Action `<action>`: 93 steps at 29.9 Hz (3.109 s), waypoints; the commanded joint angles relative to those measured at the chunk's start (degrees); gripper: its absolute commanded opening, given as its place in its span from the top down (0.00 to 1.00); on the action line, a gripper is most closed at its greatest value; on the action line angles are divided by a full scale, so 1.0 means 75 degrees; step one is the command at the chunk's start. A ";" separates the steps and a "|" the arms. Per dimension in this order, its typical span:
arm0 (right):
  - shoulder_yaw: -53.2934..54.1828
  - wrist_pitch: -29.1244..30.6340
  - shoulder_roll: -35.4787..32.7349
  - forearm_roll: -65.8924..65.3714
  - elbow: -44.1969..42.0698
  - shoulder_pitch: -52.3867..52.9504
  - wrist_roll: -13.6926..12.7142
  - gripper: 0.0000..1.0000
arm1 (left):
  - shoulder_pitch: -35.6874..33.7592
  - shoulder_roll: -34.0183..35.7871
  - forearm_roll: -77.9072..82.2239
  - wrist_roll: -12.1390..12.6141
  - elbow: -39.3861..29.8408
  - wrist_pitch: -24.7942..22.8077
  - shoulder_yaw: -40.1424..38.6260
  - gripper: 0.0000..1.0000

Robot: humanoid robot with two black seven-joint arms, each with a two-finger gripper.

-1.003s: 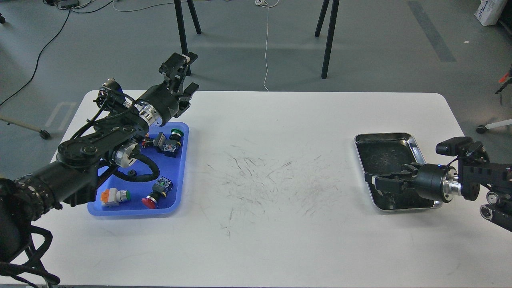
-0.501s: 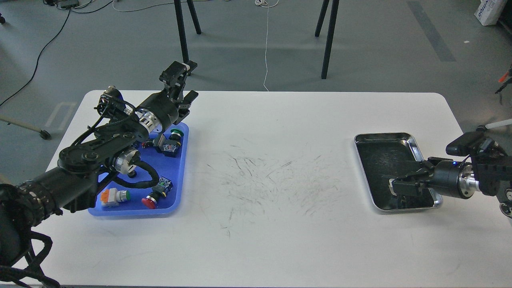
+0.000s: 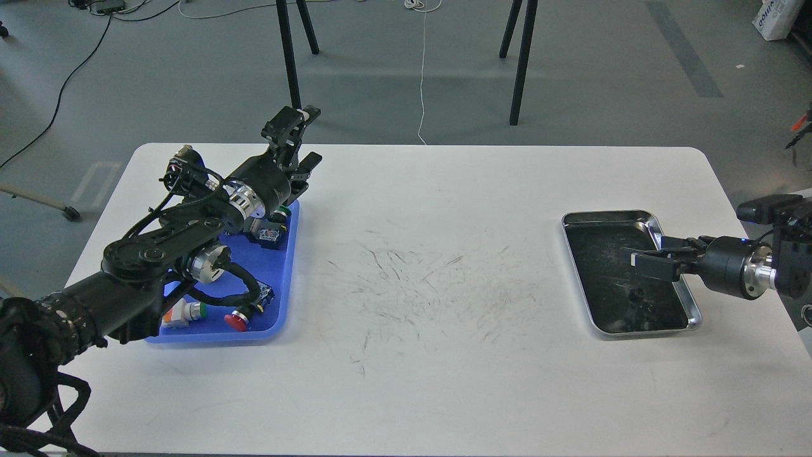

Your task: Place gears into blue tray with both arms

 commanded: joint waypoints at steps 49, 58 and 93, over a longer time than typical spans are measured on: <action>-0.1277 0.0444 0.1076 -0.3066 -0.0995 0.0854 0.0000 0.25 | -0.0008 0.0082 0.0037 0.0000 0.0024 -0.0023 0.0023 0.00; -0.1465 0.0456 0.1076 -0.3054 -0.0995 0.0819 0.0000 0.39 | -0.0078 0.0141 0.0037 0.0000 0.0082 -0.0047 0.0047 0.00; -0.1488 0.0948 0.1275 -0.3077 -0.1511 0.0983 0.0000 0.67 | -0.0113 0.0105 0.0049 0.0000 0.0293 -0.0070 0.0082 0.00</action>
